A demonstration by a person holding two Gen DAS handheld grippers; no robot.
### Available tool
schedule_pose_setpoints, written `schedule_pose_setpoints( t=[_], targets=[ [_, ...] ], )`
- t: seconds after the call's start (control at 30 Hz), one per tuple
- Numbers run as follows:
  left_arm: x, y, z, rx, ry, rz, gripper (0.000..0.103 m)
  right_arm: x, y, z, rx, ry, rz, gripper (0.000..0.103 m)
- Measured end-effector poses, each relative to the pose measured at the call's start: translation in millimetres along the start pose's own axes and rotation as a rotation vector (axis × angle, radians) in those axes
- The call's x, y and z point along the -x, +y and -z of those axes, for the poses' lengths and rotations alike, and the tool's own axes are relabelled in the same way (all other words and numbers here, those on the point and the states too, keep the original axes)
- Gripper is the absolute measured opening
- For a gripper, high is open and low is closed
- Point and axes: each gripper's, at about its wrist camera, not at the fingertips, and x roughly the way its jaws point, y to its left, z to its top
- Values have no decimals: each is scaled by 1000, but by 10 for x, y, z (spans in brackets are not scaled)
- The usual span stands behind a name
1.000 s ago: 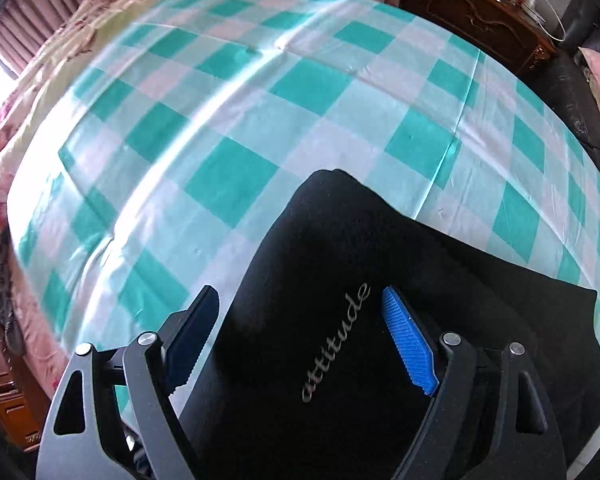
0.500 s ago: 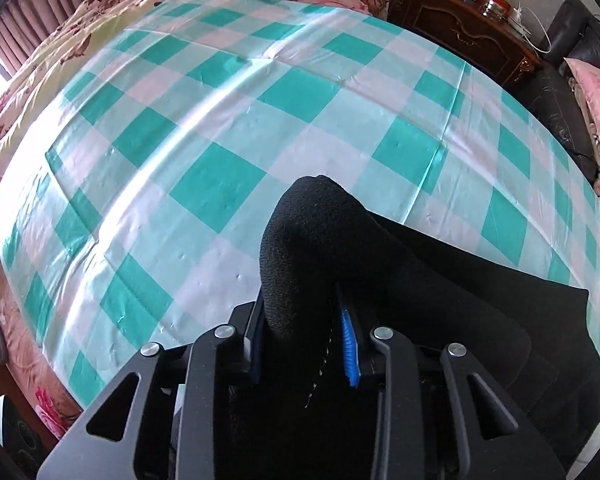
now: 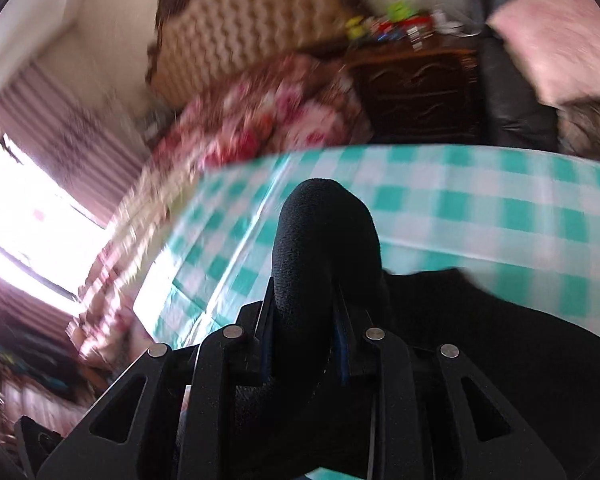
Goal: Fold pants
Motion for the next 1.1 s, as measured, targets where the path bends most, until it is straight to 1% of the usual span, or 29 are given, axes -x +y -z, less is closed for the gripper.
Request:
schedule_pose_setpoints(
  t=[0.03,0.07,0.1,0.13,0.17,0.2,0.23,0.27,0.3,0.33,0.37,0.43,0.47,0.5,0.57,0.6,0.63,0.67,0.7,0.73,0.77,0.8,0.83,0.9,0.97,1.03,1.07,1.1],
  targets=[
    [-87,-274,-86,-60,-7,19,35,191,-243,47,-31,-22,10,25],
    [-215,-612,-152,-120,-9,46,35,424,-604,146,-73,-47,29,25],
    [-341,-862,-176,-161,-9,66,35,553,-862,233,-104,-57,44,25],
    [-506,-1216,-170,-219,-14,87,35,650,-1122,337,-138,-63,66,25],
    [-639,-1455,-131,-253,-11,99,35,721,-1386,450,-173,-63,92,25],
    [-788,-1694,-62,-284,0,111,35,752,-1726,604,-211,-51,119,25],
    [-999,-2015,92,-330,17,114,37,723,-1963,714,-236,-33,137,25],
    [-1142,-2191,216,-364,25,108,44,662,-2194,821,-266,-8,154,26],
    [-1244,-2414,405,-408,39,105,47,546,-2447,956,-305,24,167,31],
    [-1372,-2599,616,-466,54,99,50,465,-2595,1034,-325,43,166,33],
    [-1412,-2661,746,-501,59,90,57,391,-2685,1102,-335,49,153,37],
    [-1357,-2678,911,-565,30,60,65,404,-2737,1155,-331,21,97,42],
    [-1322,-2672,933,-574,19,45,68,405,-2701,1148,-320,11,82,50],
    [-1286,-2635,950,-577,11,34,69,418,-2665,1126,-300,0,86,54],
    [-1252,-2571,1027,-600,4,22,68,404,-2610,1079,-267,1,122,54],
    [-1245,-2571,1068,-617,5,21,65,371,-2568,1047,-244,7,141,54],
    [-1273,-2600,1083,-631,9,29,52,320,-2517,1016,-221,18,159,53],
    [-1306,-2663,1083,-647,11,27,42,323,-2541,1011,-211,26,168,38],
    [-1297,-2702,1070,-659,5,18,37,290,-2507,996,-197,37,208,32],
    [-1255,-2713,1040,-671,-11,1,32,299,-2459,956,-176,39,226,29],
    [-1226,-2714,999,-672,-20,-7,31,409,-2480,961,-149,28,226,25],
    [-1195,-2720,953,-669,-32,-16,30,480,-2438,940,-126,13,227,24],
    [-1168,-2725,889,-670,-47,-24,30,570,-2376,905,-107,-9,232,24],
    [-1146,-2777,779,-681,-73,-28,30,780,-2371,887,-95,-50,246,24],
    [-1177,-2855,737,-687,-85,-20,30,859,-2406,889,-89,-64,267,24],
    [-1249,-2991,756,-696,-86,-2,30,879,-2522,935,-96,-60,301,24],
    [-1297,-3049,756,-699,-79,9,30,874,-2580,960,-105,-56,310,24],
    [-1379,-3107,801,-701,-64,25,31,821,-2663,998,-109,-48,339,24]
  ],
)
